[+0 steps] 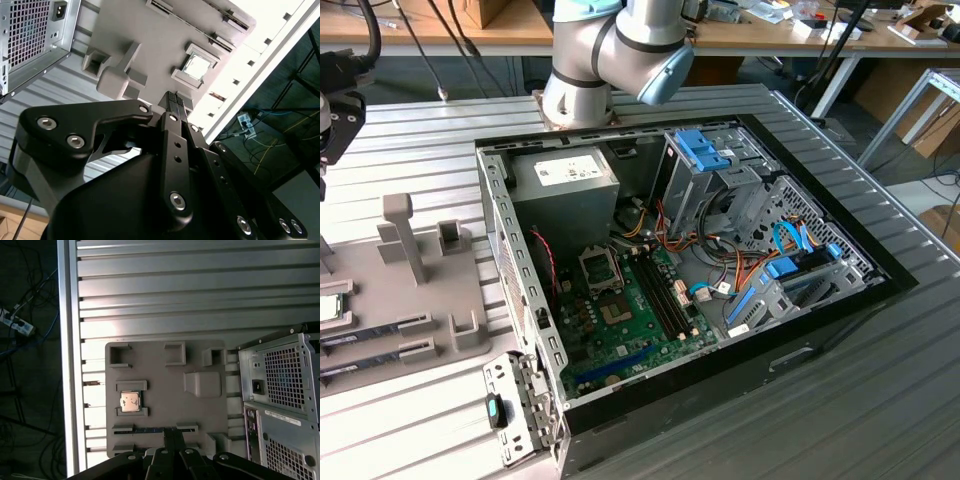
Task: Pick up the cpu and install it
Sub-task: 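Reach for the cpu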
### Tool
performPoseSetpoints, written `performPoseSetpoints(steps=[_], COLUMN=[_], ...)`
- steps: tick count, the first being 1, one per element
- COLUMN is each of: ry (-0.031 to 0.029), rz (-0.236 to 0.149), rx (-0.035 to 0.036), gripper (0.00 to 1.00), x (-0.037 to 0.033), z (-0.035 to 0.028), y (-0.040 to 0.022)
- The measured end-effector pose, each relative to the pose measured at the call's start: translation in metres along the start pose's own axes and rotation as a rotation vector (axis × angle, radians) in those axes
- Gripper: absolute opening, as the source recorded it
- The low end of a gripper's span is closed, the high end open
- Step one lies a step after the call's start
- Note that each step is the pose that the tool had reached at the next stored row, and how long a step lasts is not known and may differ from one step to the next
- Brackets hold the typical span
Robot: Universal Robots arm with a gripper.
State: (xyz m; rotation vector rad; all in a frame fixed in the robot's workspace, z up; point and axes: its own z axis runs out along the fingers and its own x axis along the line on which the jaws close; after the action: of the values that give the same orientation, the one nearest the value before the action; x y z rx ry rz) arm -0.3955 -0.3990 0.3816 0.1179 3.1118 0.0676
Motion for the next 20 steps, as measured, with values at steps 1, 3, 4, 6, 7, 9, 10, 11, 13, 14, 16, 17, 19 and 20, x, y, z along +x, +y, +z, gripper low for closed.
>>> performPoseSetpoints(steps=[1,3,4,6,7,9,10,11,13,14,16,17,19,20], ry=[0.0000,-0.0001,-0.0001,-0.0001,-0.0001,0.0000,-0.0001,-0.0001,-0.0001,-0.0001,0.0000,0.0000,-0.0001,-0.0001], rz=[0.000,0.000,0.000,0.000,0.000,0.000,0.000,0.000,0.000,0.000,0.000,0.000,0.000,0.000], rx=[0.0000,0.0000,-0.0001,0.0000,0.0000,0.0000,0.0000,0.0000,0.0000,0.0000,0.0000,0.0000,0.0000,0.0000], gripper=[0.11,0.11,0.11,0.11,0.11,0.11,0.11,0.11,0.11,0.11,0.11,0.11,0.11,0.11], x=[0.0000,0.0001,0.0002,0.0003,0.0003,0.0004,0.0004,0.0005,0.0005,0.0006,0.0007,0.0007,0.0009,0.0009], z=[0.0002,0.0009,0.0012,0.0020,0.0023,0.0028,0.0031,0.0035,0.0039,0.0043,0.0048,0.0050,0.0059,0.0061], y=[0.0000,0.0000,-0.0001,-0.0001,-0.0001,-0.0001,-0.0001,-0.0002,-0.0002,-0.0002,-0.0003,-0.0003,-0.0003,-0.0003])
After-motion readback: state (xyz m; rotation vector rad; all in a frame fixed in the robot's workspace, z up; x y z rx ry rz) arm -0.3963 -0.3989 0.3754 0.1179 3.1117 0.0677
